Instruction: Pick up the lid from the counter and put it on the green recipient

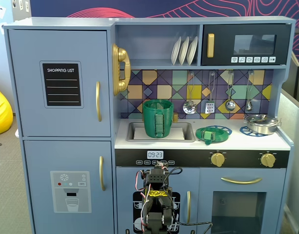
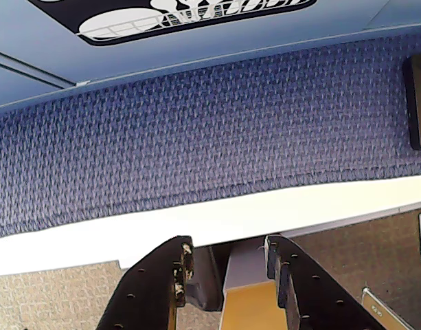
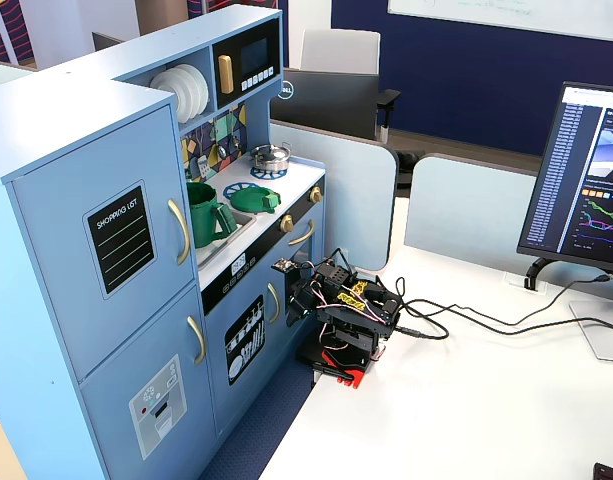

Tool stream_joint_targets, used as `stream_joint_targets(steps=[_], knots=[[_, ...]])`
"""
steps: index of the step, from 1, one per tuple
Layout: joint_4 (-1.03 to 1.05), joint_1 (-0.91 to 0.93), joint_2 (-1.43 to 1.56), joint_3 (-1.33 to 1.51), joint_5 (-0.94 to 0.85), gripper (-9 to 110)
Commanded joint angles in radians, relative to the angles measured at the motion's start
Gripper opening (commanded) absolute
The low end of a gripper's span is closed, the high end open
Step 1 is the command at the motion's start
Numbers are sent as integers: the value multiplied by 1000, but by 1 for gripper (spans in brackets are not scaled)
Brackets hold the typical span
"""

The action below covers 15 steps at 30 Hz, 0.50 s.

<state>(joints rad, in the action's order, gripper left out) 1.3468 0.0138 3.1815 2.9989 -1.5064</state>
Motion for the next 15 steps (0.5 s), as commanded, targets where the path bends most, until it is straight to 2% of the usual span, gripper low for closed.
stream_joint_targets(steps=[1, 9, 15], knots=[[187, 121, -3, -2, -28, 0], [176, 124, -3, -2, -49, 0], [-212, 241, -110, -137, -69, 0]])
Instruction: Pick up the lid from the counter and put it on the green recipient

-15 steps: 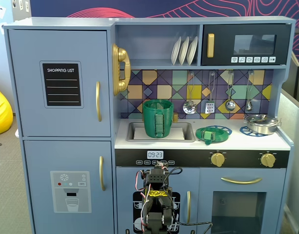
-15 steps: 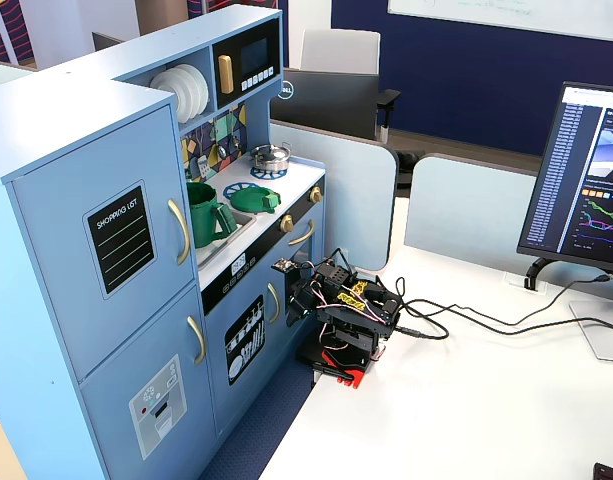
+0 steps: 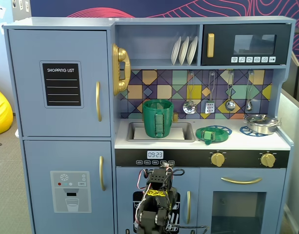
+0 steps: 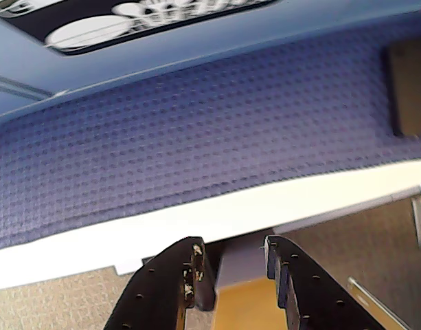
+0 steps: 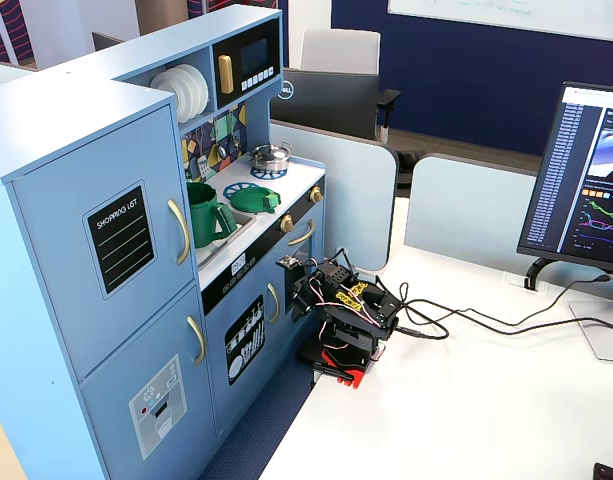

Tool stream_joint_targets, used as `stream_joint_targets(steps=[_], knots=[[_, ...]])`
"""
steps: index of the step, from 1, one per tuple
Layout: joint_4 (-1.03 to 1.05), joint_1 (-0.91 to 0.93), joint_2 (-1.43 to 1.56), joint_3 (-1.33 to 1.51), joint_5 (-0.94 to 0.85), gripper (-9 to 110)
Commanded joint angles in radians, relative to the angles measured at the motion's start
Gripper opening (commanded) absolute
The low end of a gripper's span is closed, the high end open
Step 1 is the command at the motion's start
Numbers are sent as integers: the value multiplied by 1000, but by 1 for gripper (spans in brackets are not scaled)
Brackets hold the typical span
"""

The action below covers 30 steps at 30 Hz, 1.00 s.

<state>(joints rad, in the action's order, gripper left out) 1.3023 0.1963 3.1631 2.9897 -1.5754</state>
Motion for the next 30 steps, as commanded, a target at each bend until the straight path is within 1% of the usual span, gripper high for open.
stream_joint_targets(steps=[1, 5, 11, 14, 16, 20, 23, 27, 30], knots=[[-235, 69, -146, -189, 15, 0], [-492, 132, -328, -383, -58, 0], [-795, 222, -414, -483, -120, 0], [-939, 233, -417, -483, -118, 6], [-991, 245, -425, -491, -120, 12], [-1055, 278, -434, -499, -87, 30], [-1109, 313, -451, -491, -106, 37], [-1184, 365, -465, -476, -121, 41], [-1207, 399, -485, -492, -107, 42]])
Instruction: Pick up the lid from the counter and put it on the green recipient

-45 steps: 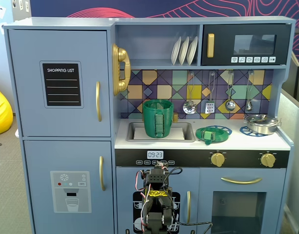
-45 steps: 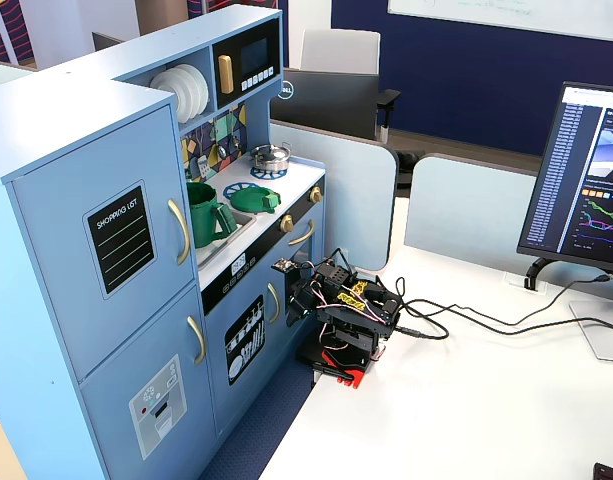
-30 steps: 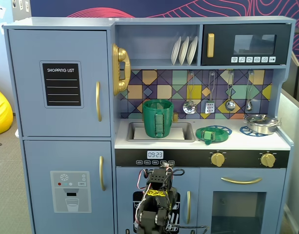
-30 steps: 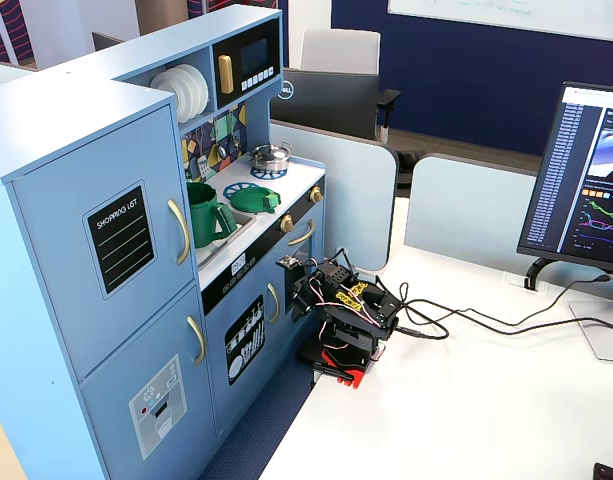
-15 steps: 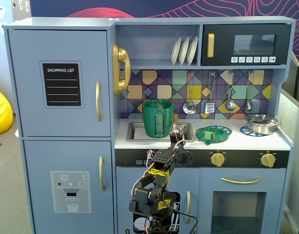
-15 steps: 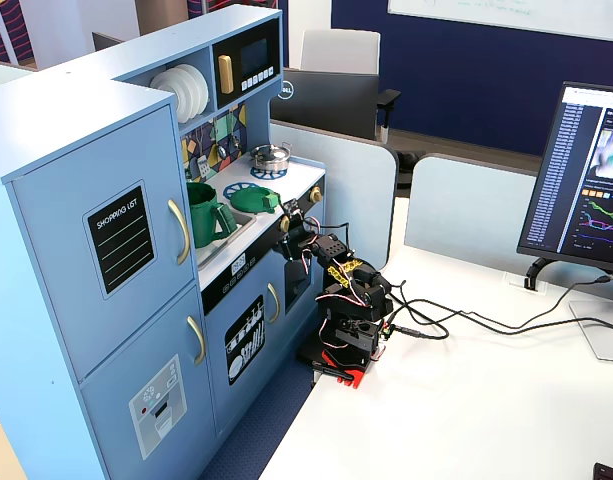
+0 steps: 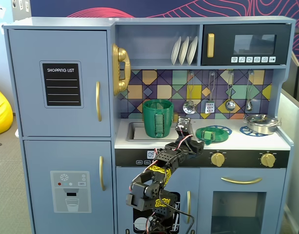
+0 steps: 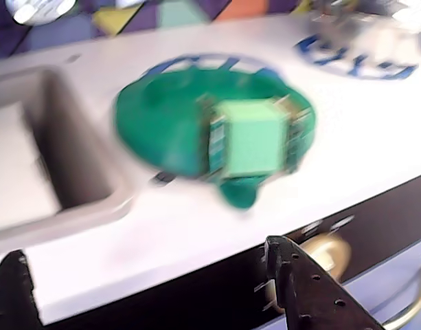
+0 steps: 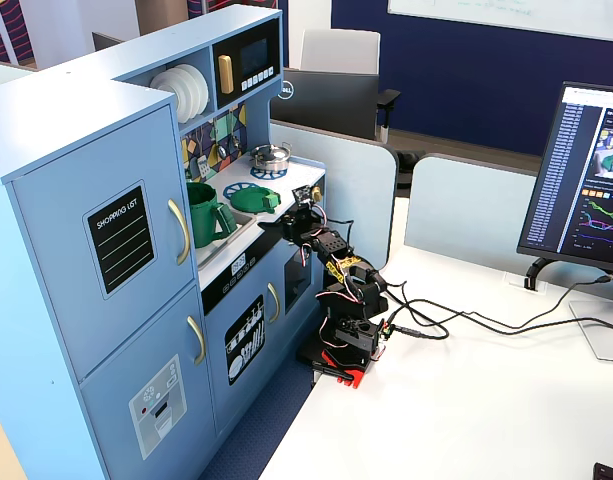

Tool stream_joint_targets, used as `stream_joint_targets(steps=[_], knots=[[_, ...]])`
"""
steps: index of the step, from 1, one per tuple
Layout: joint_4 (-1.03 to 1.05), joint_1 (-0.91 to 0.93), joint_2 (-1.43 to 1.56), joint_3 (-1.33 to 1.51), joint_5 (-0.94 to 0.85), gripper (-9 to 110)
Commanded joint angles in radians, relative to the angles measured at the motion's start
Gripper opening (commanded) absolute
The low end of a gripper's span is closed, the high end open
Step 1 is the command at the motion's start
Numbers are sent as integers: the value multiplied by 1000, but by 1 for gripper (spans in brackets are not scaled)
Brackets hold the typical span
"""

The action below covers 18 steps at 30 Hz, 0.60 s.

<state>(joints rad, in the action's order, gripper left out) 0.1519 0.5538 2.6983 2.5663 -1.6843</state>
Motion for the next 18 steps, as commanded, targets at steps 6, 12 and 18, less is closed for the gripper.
stream_joint_targets(steps=[6, 12, 18], knots=[[-103, 72, -141, -166, 21, 42], [-149, 71, -276, -268, 21, 41], [-164, 75, -388, -364, 25, 40]])
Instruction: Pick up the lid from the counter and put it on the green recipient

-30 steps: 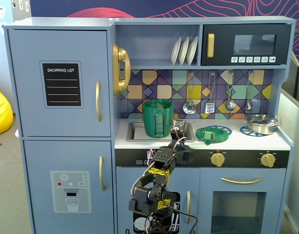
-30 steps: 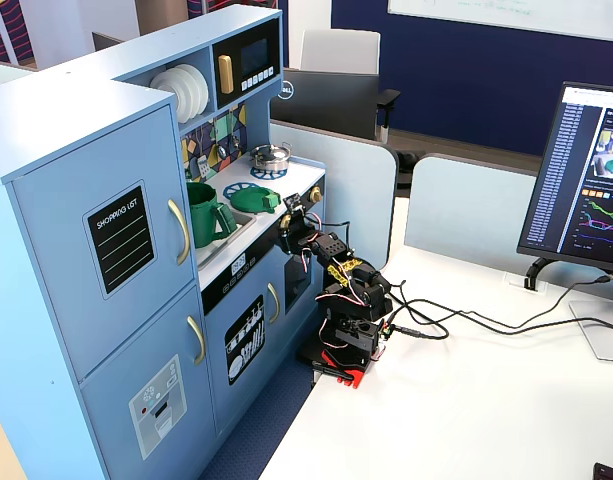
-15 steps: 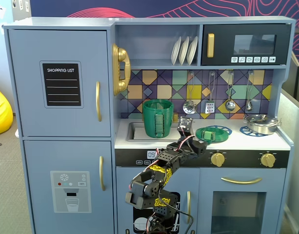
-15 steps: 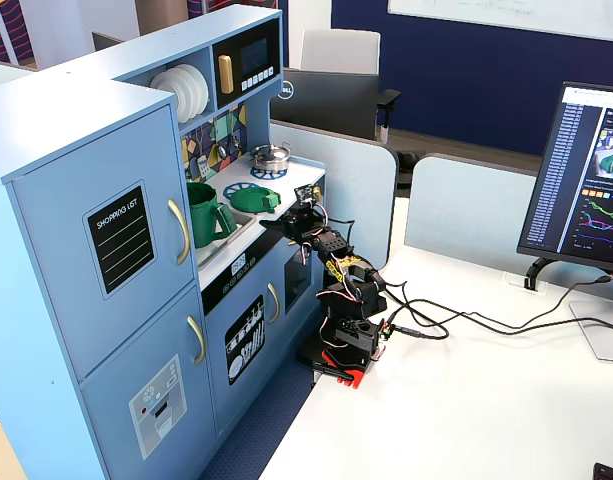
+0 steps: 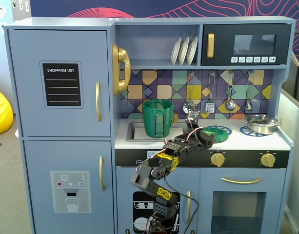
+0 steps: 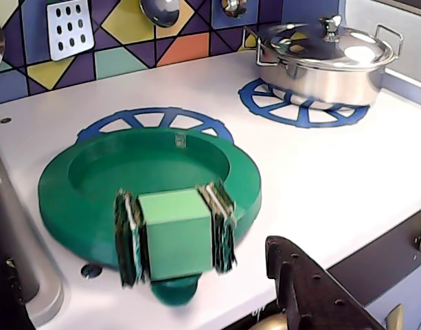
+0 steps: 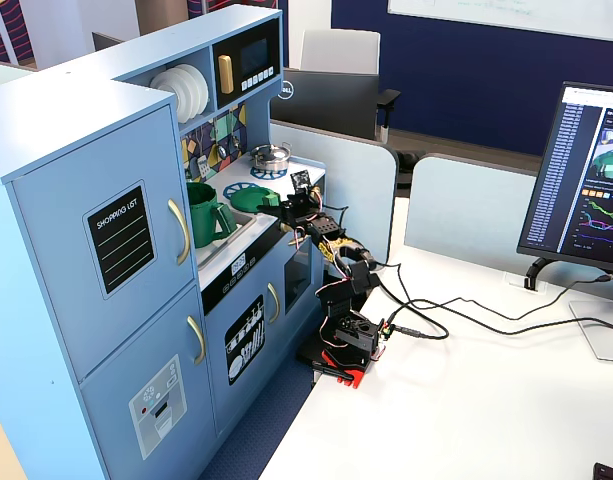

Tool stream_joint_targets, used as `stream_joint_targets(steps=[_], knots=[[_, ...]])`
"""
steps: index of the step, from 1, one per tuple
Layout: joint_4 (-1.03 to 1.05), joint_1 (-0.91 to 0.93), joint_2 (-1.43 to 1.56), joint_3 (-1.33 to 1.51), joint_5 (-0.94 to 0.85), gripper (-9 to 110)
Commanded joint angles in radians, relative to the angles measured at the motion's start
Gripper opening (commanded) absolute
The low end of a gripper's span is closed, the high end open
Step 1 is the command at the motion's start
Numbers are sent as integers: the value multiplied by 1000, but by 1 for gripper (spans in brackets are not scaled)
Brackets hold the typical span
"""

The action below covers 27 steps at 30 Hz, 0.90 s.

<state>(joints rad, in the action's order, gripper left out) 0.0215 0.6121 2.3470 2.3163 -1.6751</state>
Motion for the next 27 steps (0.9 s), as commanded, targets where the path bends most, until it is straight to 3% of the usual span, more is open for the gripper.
stream_joint_targets(steps=[1, 21, 23, 26, 27], knots=[[-37, 17, -49, -123, 15, 40], [-54, 3, -279, -285, 23, 36], [-52, -8, -288, -291, 25, 28], [-48, -28, -288, -282, -6, 0], [-49, -32, -287, -279, 9, 0]])
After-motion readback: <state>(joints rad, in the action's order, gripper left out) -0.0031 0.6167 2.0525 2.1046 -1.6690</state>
